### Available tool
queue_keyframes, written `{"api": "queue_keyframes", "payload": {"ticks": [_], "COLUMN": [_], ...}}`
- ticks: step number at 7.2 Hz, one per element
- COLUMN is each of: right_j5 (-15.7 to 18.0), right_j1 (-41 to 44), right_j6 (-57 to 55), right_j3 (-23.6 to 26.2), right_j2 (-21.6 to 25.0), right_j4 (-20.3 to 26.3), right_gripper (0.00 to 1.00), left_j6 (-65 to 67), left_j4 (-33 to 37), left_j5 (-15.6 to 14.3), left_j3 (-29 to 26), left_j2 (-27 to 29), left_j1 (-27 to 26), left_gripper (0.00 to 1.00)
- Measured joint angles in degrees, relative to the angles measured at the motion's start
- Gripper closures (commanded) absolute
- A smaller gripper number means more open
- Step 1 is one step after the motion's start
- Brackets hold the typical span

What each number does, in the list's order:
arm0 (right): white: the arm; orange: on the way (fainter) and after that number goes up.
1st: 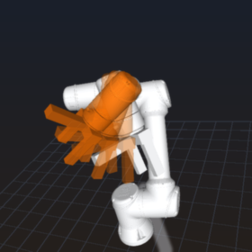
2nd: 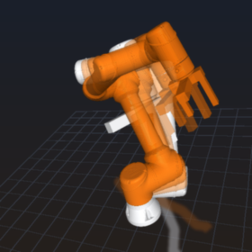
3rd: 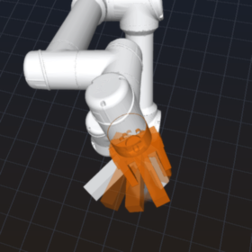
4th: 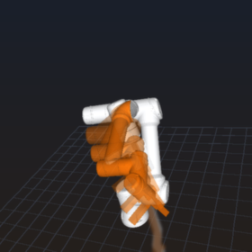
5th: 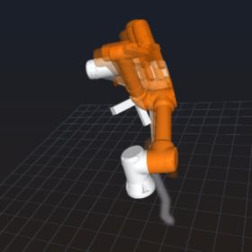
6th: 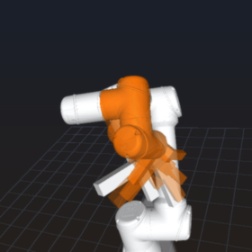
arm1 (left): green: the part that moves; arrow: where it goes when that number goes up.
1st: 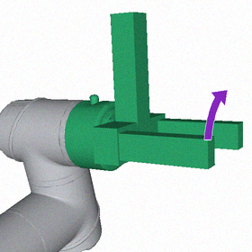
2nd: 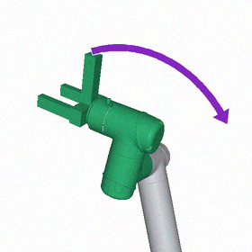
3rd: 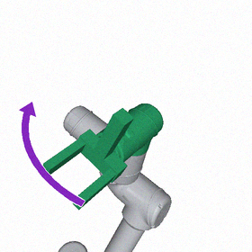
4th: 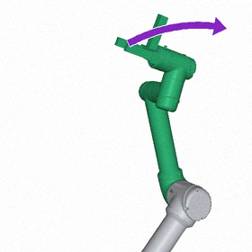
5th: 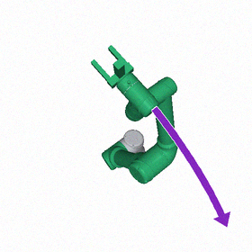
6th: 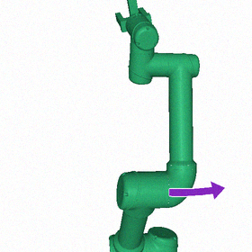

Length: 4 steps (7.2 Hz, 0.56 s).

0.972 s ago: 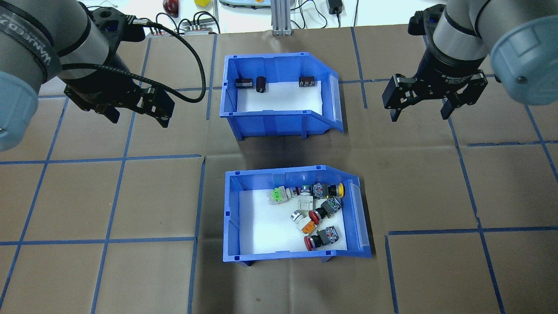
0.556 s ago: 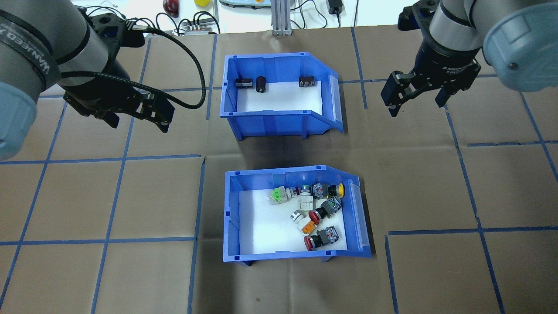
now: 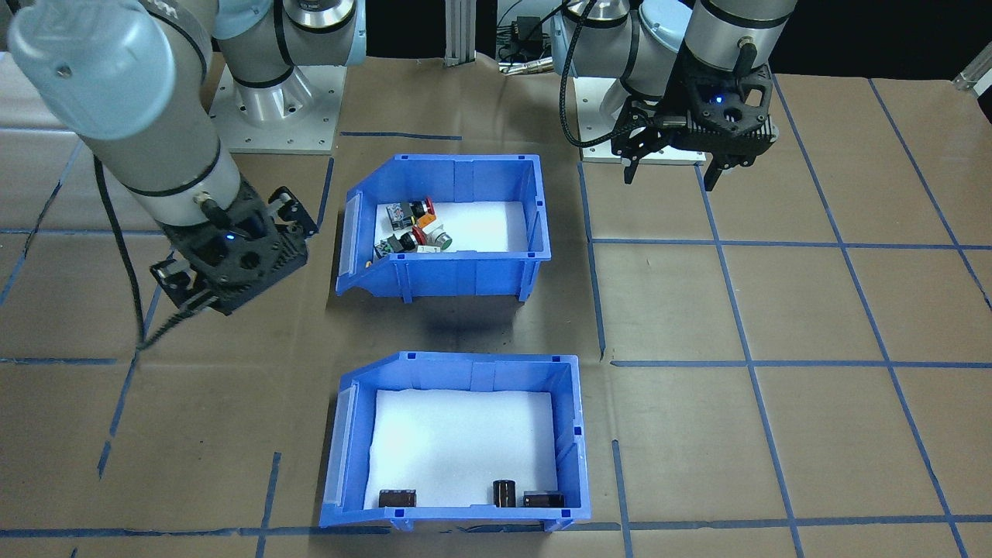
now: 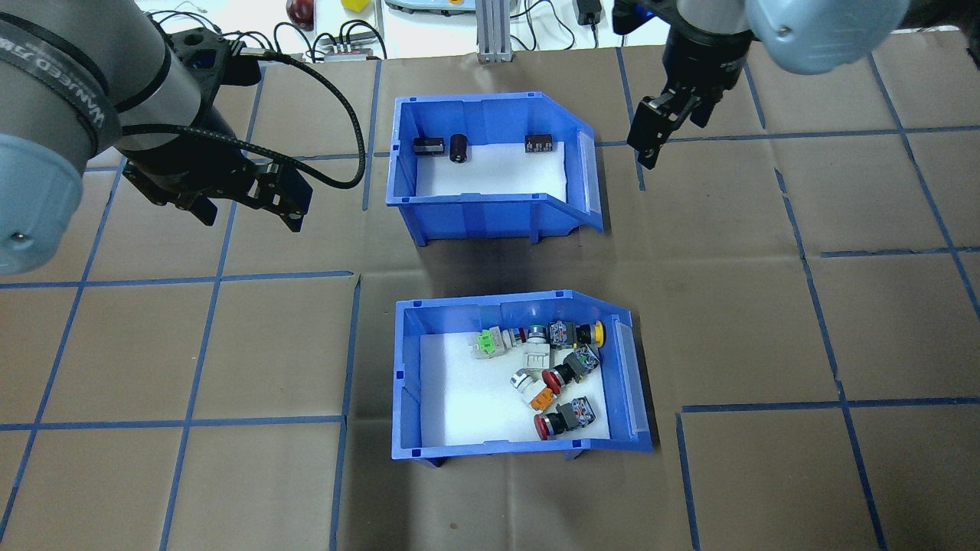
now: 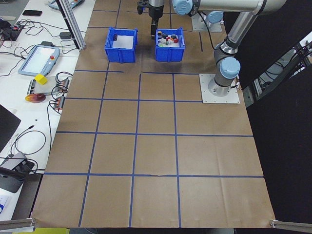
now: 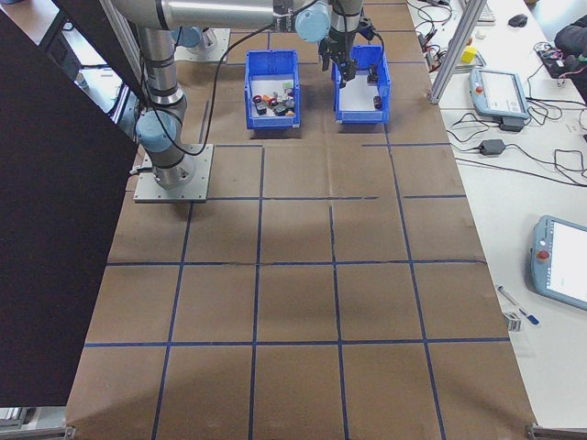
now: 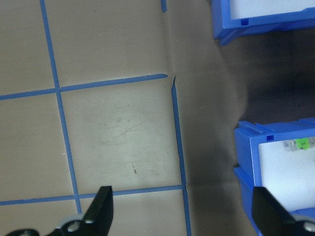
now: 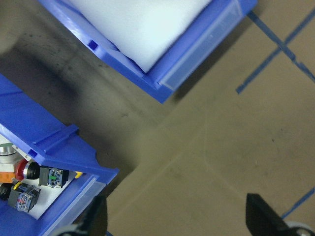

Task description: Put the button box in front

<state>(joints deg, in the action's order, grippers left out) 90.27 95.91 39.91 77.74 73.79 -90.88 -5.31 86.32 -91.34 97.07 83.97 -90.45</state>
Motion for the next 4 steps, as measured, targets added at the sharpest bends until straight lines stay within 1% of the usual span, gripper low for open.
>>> {"api": "queue_keyframes", "payload": {"ticks": [1,2,3,4], "right_j5": [0.25,0.33,0.17,-0.10], "right_j1": [3.85,6.94,9.38,11.21], "right_j6": [4.77,8.57,11.77,14.73], "right_j3": [-3.54,-6.73,-9.78,-12.27], "right_j2": [-3.58,-6.49,-9.02,-11.19], "right_j4": [-0.02,-0.05,-0.07,-0.10], "right_gripper": [0.00,0.00,0.00,0.00], "left_j6": [4.57,13.62,26.09,41.11], "left_j4": [-0.43,-0.66,-0.75,-0.78], "left_j5": [0.12,0.17,0.21,0.86], "left_j3": [1.69,4.46,7.40,10.01], "left_j2": [-0.27,-0.99,-1.91,-2.81], "left_j1": [-0.54,-2.39,-6.35,-11.42], "left_gripper": [0.02,0.03,0.03,0.04]}}
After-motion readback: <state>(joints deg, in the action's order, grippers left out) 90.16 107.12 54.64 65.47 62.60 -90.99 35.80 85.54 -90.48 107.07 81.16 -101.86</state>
